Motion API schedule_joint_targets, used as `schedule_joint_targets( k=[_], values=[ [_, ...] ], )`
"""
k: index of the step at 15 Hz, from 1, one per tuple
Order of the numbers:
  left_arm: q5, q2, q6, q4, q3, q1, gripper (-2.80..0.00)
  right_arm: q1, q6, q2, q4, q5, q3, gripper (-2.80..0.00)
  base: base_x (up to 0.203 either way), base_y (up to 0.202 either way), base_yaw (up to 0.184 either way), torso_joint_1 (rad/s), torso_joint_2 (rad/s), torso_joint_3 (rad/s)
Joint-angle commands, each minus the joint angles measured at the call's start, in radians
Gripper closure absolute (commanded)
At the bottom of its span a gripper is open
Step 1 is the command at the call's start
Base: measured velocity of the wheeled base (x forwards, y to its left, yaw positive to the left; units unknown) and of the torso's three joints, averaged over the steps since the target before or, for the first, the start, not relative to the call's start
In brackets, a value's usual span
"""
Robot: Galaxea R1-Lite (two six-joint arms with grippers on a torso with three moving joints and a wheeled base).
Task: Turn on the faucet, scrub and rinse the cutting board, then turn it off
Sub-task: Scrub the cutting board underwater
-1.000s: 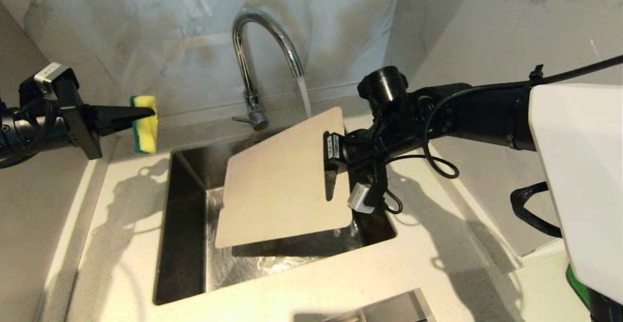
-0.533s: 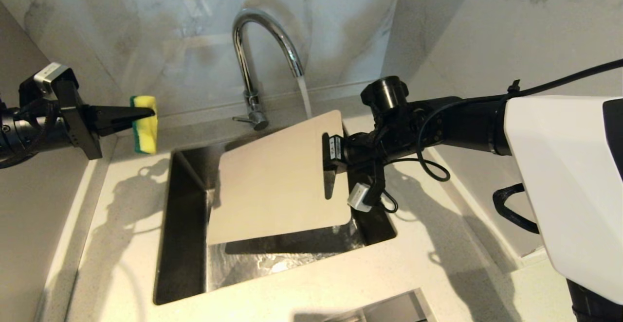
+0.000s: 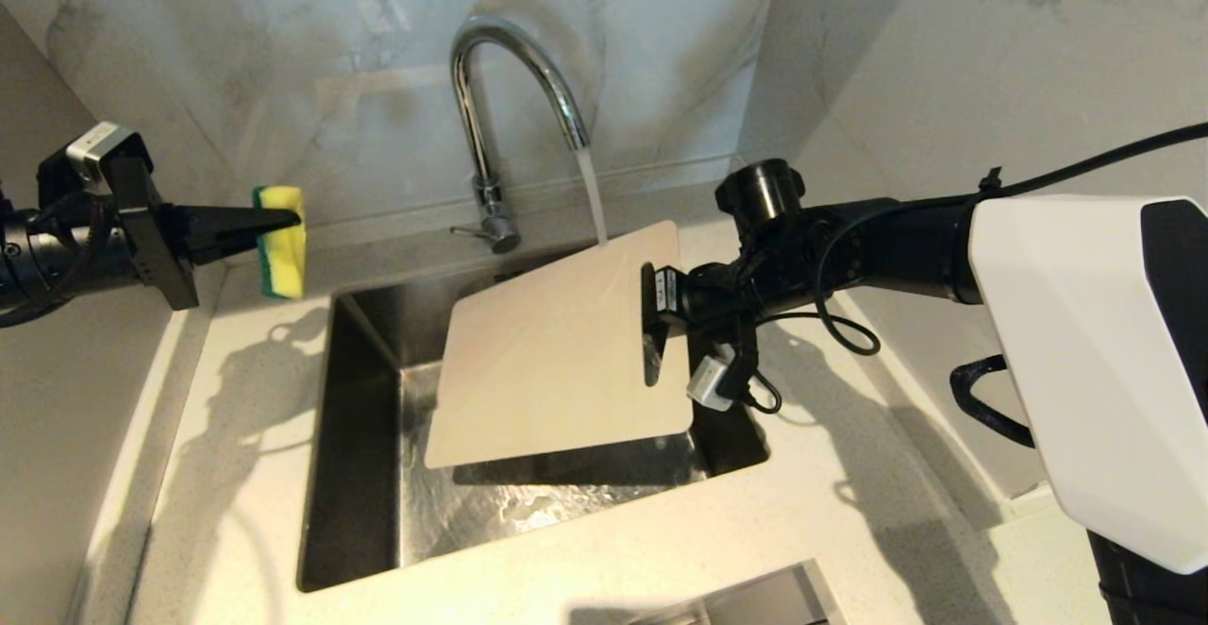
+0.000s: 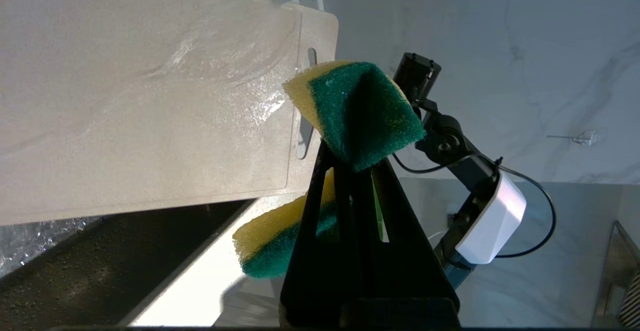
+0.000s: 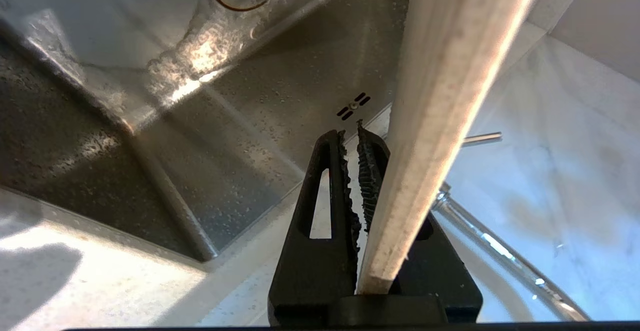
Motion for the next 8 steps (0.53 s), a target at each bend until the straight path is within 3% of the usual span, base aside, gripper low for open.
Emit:
schedule_joint_targets(
  k=[1, 8],
  values=[
    [-0.005, 0.002, -0.005, -0.002, 0.000, 0.000, 0.00, -0.009, -0.015, 0.015, -0.005, 0.010, 0.000, 0.00, 0.000, 0.000, 0.000, 0.000, 0.00, 0.000],
    [-0.005, 0.009, -0.005, -0.002, -0.002, 0.000, 0.00, -0.022, -0.014, 0.022, -0.038, 0.013, 0.000, 0.00, 0.000, 0.000, 0.000, 0.000, 0.00, 0.000]
  ],
)
